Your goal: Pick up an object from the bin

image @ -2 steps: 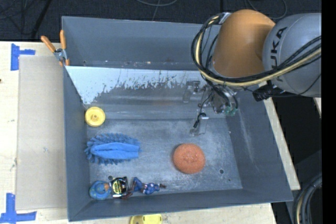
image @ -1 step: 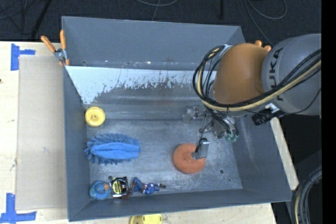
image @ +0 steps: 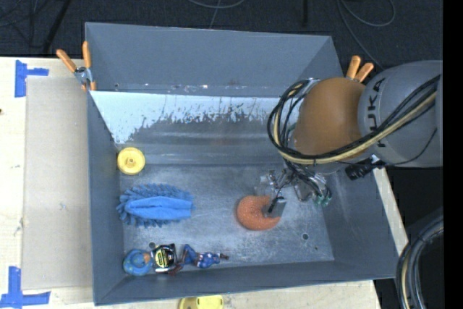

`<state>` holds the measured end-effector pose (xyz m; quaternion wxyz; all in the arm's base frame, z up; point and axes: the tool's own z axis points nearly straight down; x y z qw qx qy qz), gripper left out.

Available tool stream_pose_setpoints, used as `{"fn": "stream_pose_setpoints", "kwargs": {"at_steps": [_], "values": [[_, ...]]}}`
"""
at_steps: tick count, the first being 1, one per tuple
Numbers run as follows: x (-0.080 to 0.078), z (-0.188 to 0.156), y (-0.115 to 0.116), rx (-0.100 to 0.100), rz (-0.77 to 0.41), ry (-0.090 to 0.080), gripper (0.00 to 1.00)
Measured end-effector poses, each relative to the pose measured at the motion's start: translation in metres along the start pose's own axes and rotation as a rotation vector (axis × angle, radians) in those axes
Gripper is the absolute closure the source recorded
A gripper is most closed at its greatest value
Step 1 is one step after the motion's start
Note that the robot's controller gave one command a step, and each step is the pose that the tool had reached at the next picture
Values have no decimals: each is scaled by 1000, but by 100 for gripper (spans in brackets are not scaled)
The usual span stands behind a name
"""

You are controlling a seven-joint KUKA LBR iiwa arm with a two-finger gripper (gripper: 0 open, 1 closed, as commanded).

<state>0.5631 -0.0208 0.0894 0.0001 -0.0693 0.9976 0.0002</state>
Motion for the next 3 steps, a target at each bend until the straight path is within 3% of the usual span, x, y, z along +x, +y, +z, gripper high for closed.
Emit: {"fn": "stream_pose_setpoints", "kwargs": {"at_steps": [1,2,3], "values": [[0,0,0,0,0,0,100],[4,-106,14,0,8,0,100],[4,-106,14,0,8,0,100]]}}
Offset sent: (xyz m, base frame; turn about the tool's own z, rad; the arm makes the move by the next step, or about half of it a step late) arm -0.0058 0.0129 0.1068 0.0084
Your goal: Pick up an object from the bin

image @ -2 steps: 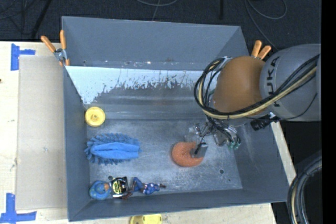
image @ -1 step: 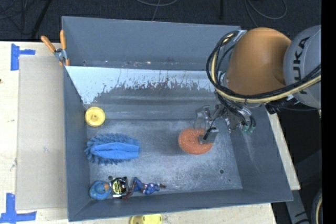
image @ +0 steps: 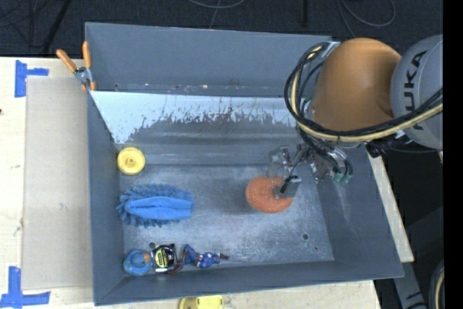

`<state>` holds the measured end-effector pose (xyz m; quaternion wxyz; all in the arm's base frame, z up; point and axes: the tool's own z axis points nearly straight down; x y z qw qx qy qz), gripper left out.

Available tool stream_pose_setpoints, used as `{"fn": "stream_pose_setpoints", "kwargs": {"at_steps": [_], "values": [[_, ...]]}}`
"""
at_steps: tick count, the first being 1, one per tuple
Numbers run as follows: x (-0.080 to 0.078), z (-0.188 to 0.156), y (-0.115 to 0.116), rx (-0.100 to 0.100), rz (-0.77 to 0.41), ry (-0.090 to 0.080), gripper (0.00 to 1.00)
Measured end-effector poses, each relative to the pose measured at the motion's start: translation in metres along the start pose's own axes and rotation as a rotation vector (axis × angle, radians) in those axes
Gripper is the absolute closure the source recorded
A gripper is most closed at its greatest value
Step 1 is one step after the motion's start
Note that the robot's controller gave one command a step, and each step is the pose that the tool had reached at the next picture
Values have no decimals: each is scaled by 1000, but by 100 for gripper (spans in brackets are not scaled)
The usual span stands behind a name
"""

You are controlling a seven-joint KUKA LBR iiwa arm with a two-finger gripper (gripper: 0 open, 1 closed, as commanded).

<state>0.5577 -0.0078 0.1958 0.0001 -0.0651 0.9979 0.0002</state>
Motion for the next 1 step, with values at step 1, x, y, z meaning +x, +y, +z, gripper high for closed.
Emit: {"fn": "stream_pose_setpoints", "kwargs": {"at_steps": [1], "values": [[-25,-102,21,0,2,-2,100]]}}
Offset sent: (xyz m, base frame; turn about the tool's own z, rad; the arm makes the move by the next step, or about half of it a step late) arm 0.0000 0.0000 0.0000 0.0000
